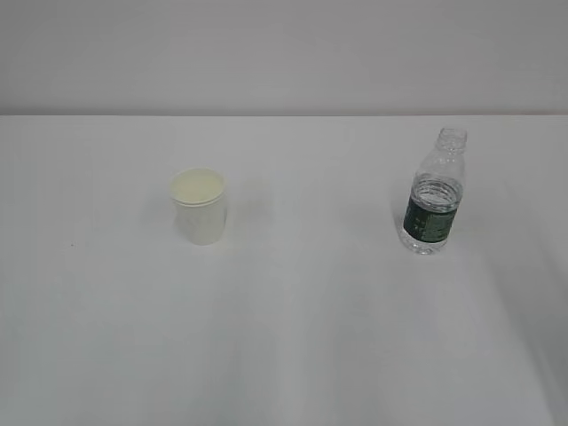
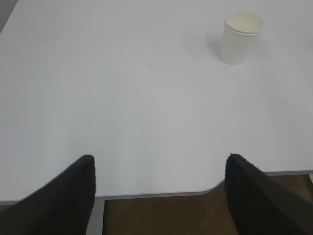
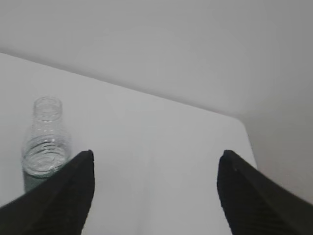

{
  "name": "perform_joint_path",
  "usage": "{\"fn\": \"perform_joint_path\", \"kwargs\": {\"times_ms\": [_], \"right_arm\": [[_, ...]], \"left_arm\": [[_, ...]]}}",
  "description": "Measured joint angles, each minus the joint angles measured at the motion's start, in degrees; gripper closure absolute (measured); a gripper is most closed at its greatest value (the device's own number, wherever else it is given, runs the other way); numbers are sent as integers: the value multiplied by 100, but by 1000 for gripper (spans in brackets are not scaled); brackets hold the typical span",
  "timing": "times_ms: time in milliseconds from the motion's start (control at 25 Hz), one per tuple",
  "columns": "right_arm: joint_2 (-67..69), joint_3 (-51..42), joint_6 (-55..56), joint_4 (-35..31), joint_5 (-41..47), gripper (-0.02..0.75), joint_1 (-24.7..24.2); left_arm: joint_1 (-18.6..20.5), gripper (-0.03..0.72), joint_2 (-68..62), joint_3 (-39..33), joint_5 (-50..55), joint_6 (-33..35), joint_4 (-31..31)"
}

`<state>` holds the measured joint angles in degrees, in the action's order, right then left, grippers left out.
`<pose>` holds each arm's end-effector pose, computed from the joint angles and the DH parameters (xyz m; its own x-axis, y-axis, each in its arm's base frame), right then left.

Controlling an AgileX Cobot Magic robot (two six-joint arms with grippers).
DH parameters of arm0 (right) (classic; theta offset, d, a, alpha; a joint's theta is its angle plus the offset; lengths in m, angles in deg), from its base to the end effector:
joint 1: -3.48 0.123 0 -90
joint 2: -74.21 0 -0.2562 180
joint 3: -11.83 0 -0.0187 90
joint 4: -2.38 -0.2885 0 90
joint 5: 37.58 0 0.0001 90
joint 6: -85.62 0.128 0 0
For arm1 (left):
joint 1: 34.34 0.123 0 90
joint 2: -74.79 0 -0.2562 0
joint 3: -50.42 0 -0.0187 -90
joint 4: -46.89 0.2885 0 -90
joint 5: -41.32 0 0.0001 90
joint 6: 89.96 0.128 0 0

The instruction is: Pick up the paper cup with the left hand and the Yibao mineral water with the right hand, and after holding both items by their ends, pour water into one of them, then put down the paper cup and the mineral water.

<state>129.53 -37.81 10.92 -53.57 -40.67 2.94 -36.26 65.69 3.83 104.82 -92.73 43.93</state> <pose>0.2622 -0.0081 0.2480 -0.2337 -0.3196 -0.9183 -0.0236 0.9460 -0.3232 0.0861 -0.0088 0.2792 -0.4910 -0.0549 -0.8694 0.0389 0.9956 -0.0848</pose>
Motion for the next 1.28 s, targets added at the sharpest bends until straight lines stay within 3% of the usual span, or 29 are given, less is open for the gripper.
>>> {"fn": "perform_joint_path", "kwargs": {"times_ms": [440,600,1000,1280], "right_arm": [[-472,0,292,948,-1548,146,0],[-799,0,1113,1580,-1606,146,0],[-1273,-126,5012,4097,-1081,146,0],[-1273,-619,6076,5200,-1034,146,0]], "left_arm": [[0,96,0,0,0,0,-3],[0,96,0,0,0,0,-3],[0,96,0,0,0,0,-3],[0,96,0,0,0,0,-3]]}}
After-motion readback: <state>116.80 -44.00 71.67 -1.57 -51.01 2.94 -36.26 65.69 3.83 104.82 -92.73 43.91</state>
